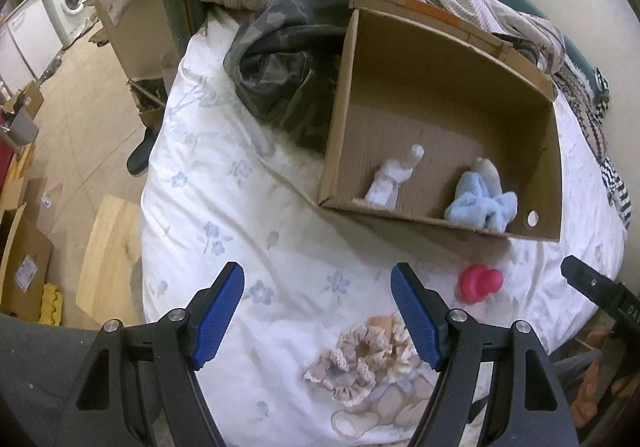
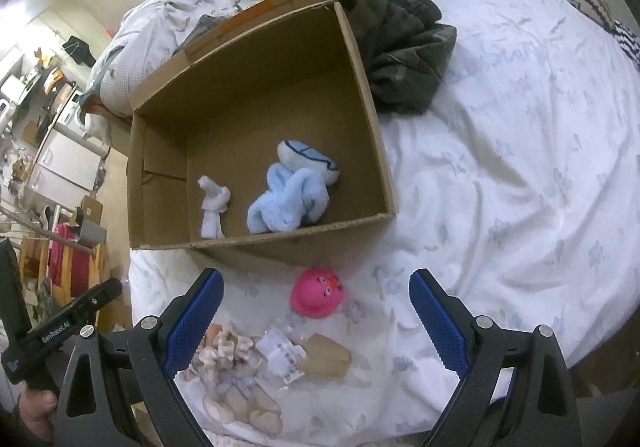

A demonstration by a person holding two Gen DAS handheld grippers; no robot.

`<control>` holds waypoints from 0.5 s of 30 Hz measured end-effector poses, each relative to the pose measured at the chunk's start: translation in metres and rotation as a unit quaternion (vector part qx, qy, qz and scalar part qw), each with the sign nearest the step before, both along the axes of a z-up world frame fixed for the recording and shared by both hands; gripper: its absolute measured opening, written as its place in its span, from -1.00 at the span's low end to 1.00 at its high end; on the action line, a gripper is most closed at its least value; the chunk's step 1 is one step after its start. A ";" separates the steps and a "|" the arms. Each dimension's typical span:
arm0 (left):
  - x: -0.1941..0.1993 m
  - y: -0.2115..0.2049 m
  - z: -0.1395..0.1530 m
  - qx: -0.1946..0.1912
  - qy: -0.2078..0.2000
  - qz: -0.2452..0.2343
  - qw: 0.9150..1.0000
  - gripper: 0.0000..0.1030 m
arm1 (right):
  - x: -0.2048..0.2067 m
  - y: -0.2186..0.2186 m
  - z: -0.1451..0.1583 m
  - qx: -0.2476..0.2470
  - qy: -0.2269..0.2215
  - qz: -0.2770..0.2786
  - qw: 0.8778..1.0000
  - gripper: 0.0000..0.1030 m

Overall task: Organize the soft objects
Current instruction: 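Withdraw both tools from the box back toward the remaining items, then grasp the beige lace scrunchie with the left tool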

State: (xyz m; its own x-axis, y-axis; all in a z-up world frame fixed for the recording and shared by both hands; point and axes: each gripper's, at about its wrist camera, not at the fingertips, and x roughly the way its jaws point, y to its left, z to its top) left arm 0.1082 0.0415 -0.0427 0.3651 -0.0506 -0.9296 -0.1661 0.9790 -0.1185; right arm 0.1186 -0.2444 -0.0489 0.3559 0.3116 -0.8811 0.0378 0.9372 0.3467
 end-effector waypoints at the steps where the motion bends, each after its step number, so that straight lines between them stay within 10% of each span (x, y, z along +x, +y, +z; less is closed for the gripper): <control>1: -0.002 0.000 -0.002 0.000 0.003 0.000 1.000 0.43 | -0.001 -0.001 -0.001 0.001 0.004 -0.001 1.000 0.94; 15: -0.011 0.002 -0.060 -0.040 0.120 -0.006 0.992 0.43 | -0.013 0.007 -0.022 -0.006 0.056 -0.001 0.998 0.94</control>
